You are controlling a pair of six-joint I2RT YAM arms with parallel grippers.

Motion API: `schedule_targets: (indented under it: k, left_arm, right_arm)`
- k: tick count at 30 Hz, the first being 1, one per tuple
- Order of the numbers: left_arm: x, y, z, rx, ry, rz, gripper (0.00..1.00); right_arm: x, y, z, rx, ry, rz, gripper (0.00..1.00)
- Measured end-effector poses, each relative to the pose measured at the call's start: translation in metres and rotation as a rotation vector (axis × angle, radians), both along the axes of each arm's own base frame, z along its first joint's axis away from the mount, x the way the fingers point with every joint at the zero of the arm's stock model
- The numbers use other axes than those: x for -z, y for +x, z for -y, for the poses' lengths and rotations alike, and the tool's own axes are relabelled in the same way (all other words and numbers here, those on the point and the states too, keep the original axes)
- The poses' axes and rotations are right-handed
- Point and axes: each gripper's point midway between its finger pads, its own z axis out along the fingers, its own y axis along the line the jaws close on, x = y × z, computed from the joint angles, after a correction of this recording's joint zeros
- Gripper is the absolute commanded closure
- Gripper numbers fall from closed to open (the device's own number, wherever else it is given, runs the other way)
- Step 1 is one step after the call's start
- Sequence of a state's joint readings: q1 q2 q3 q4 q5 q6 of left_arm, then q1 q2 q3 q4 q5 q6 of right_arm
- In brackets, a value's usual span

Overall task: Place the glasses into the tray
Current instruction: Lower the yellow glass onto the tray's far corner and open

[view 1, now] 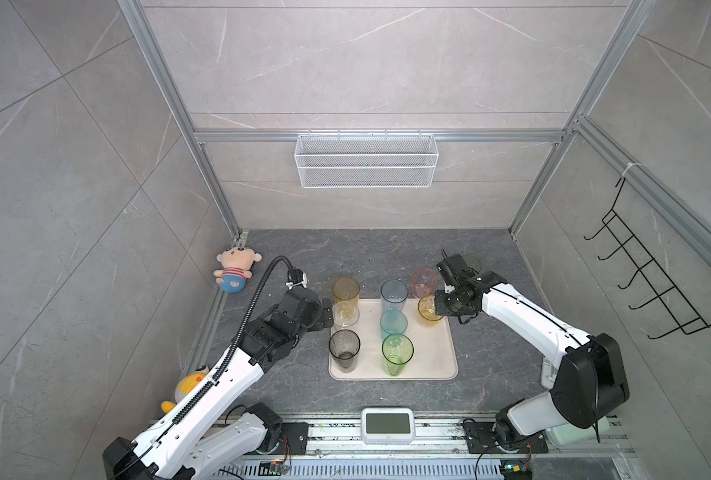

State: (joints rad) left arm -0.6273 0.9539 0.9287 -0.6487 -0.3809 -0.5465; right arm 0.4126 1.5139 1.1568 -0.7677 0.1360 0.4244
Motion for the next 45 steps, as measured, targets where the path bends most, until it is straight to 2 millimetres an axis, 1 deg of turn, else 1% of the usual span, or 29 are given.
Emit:
schedule_targets:
  k: [10, 20, 21, 23, 26, 29, 38, 45]
  left_arm:
    - [0.0, 0.0, 0.0, 0.0, -0.001, 0.0, 0.0]
    - [0.0, -0.001, 0.001, 0.007, -0.006, -0.004, 0.0]
    - [0.0, -0.001, 0.002, 0.007, -0.006, -0.005, 0.0]
    - [0.001, -0.001, 0.002, 0.01, -0.008, -0.006, 0.0]
    - [0.001, -0.001, 0.003, 0.012, -0.009, -0.008, 0.0]
    - [0.001, -0.001, 0.003, 0.011, -0.01, -0.008, 0.0]
    - [0.001, -0.001, 0.003, 0.007, -0.015, -0.008, 0.0]
    - [0.001, -0.001, 0.003, 0.005, -0.018, -0.009, 0.0]
  right_arm:
    - [0.018, 0.013, 0.001, 0.021, 0.021, 0.008, 1.0]
    - [0.02, 0.026, -0.002, 0.028, 0.054, 0.032, 1.0]
    - [0.021, 0.026, -0.003, 0.026, 0.057, 0.032, 0.98]
    - [0.02, 0.027, -0.003, 0.025, 0.061, 0.032, 0.91]
    - [0.021, 0.027, -0.004, 0.022, 0.059, 0.028, 0.82]
    - [0.024, 0.025, -0.004, 0.017, 0.057, 0.011, 0.76]
    - [0.015, 0.023, -0.008, 0.006, 0.076, -0.007, 0.65]
    - [-0.01, 0.03, -0.013, -0.004, 0.093, 0.013, 0.58]
